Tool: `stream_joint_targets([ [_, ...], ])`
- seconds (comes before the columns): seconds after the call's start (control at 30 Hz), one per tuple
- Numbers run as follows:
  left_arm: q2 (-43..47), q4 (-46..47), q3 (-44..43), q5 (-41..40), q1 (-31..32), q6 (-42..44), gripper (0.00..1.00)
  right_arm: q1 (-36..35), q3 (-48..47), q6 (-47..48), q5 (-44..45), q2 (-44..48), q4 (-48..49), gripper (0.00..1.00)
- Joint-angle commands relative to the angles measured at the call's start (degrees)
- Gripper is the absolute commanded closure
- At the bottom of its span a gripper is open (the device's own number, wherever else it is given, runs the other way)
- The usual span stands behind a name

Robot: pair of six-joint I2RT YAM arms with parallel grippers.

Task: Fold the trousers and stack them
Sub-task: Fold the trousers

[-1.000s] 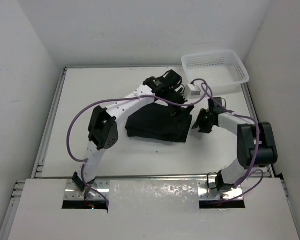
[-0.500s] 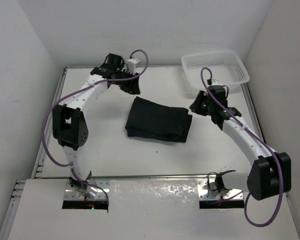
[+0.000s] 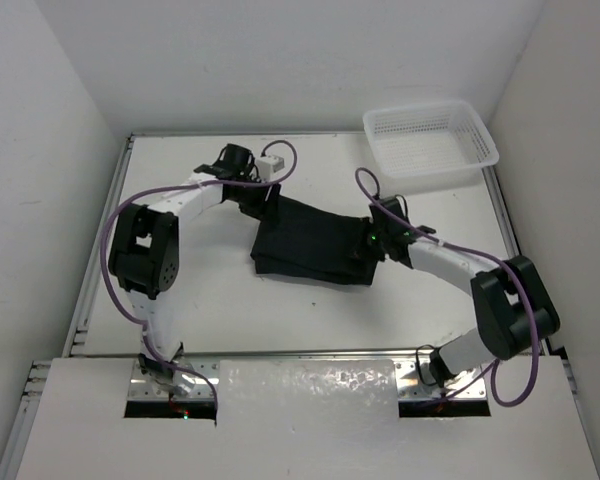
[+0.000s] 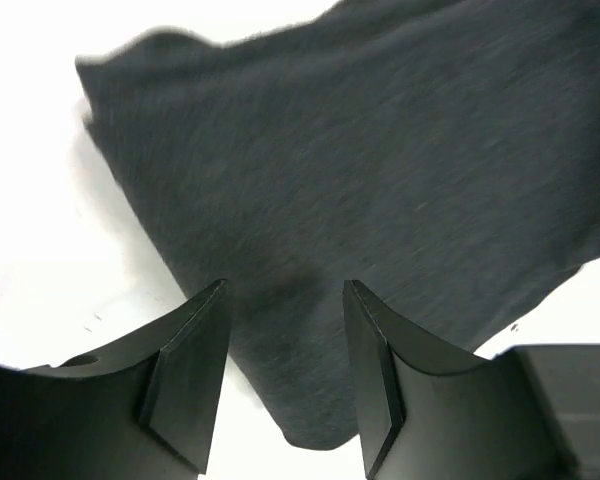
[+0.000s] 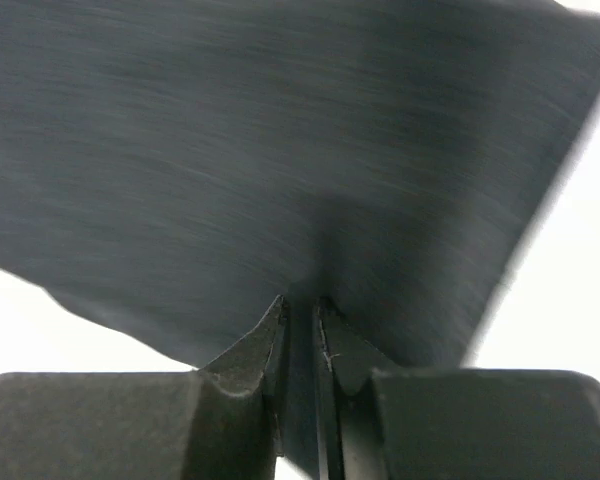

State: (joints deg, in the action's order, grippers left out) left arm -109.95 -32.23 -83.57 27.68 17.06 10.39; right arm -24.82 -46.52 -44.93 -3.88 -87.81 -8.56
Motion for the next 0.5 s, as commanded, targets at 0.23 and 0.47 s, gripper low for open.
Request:
stream_joint_targets([
  [0.23, -1.1, 5.2, 7.7, -0.3, -0.1, -2.3, 0.54, 11.0, 8.6, 6.5, -1.5, 0.2, 3.0, 0.87],
  [0.47, 2.5, 5.0, 9.9, -3.0, -0.5, -2.8, 0.46, 12.6, 3.4, 10.9, -2.5, -4.5, 3.5, 0.87],
])
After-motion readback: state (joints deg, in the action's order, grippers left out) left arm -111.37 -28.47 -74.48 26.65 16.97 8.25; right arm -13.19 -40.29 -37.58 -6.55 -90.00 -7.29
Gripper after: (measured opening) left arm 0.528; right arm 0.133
